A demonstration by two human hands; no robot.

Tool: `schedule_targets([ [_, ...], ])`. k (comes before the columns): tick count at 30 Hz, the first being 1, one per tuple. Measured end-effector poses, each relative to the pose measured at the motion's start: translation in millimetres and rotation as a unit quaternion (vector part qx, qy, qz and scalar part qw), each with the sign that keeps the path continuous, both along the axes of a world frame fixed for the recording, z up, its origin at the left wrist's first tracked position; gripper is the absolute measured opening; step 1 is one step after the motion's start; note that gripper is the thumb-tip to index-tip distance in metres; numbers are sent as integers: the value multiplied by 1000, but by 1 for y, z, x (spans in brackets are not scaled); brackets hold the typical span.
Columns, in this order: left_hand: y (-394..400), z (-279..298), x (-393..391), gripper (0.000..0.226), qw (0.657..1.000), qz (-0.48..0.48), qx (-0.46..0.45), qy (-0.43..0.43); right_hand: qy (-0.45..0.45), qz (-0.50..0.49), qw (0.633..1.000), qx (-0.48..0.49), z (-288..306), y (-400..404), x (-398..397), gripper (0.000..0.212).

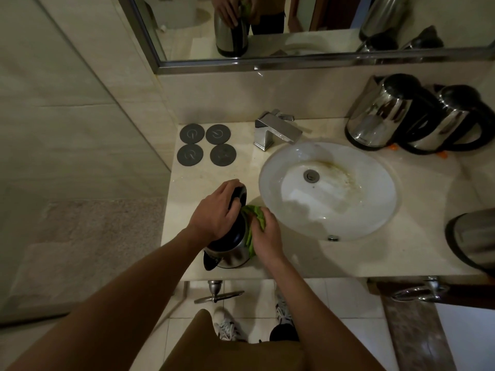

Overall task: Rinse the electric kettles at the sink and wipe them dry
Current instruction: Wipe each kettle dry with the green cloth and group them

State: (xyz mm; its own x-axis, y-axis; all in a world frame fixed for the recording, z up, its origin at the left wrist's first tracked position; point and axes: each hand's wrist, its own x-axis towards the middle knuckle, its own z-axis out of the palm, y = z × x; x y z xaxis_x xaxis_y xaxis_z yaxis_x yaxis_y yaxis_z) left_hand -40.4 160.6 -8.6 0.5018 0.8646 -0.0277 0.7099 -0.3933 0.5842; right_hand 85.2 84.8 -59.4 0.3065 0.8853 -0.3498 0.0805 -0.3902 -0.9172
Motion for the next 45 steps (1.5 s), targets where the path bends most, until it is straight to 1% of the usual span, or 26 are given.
schedule_targets([
  [2, 0, 0, 0, 44, 1000, 0, 3, -1, -16, 11, 999, -30, -6, 6, 3, 23],
  [4, 0, -1, 0, 43, 1000, -1, 4, -1, -13, 16, 999, -38, -9, 4, 4, 24],
  [7, 1, -2, 0, 42, 1000, -1, 7, 0, -20, 0, 1000, 13, -5, -14, -7, 21],
  [10, 2, -4, -1, 42, 1000, -5, 8, 4, -45, -3, 996, 76, 8, -24, -22, 9],
  [12, 2, -5, -1, 41, 1000, -4, 7, 3, -68, 7, 994, 85, 10, -15, -23, 9],
  [14, 2, -5, -1, 41, 1000, -3, 5, 3, -67, 15, 996, 60, 8, -2, -16, 12],
  [17, 1, -4, -1, 42, 1000, -4, 3, 2, -28, 12, 1000, 0, -3, 11, -3, 12],
  [19, 1, -4, -2, 42, 1000, -5, 2, -2, -17, 10, 1000, -9, -7, 5, -2, 18],
  [20, 2, -4, -2, 41, 1000, -5, 2, -2, -23, 4, 1000, 1, -7, -2, -5, 18],
  [23, 2, -4, -2, 41, 1000, -4, 2, 0, -48, -40, 995, 77, -5, -30, -26, 11],
  [25, 2, -4, -1, 41, 1000, -5, 4, -2, -63, -58, 988, 127, 0, -39, -38, 16],
  [26, 2, -3, -1, 40, 1000, -5, 4, -2, -65, -59, 987, 132, 2, -38, -39, 16],
  [29, 1, -2, -1, 40, 1000, -4, 0, 3, -28, -47, 995, 84, 7, -19, -26, 6],
  [33, 1, 0, -1, 43, 1000, 1, -8, 6, 34, -20, 999, -13, -15, 3, -3, 18],
  [36, -1, 1, 0, 45, 1000, 0, -11, 7, 85, -28, 993, -83, -30, -5, 3, 21],
  [39, -1, 1, 0, 49, 1000, 1, -18, 11, 135, -72, 984, -90, -46, -33, -11, 14],
  [41, -1, 2, 1, 50, 1000, 4, -21, 16, 158, -108, 977, -93, -57, -47, -26, 18],
  [43, -2, 3, 1, 51, 1000, 6, -22, 17, 159, -136, 974, -90, -52, -47, -33, 20],
  [45, -1, 3, 1, 50, 1000, 5, -22, 15, 143, -153, 976, -67, -37, -38, -32, 15],
])
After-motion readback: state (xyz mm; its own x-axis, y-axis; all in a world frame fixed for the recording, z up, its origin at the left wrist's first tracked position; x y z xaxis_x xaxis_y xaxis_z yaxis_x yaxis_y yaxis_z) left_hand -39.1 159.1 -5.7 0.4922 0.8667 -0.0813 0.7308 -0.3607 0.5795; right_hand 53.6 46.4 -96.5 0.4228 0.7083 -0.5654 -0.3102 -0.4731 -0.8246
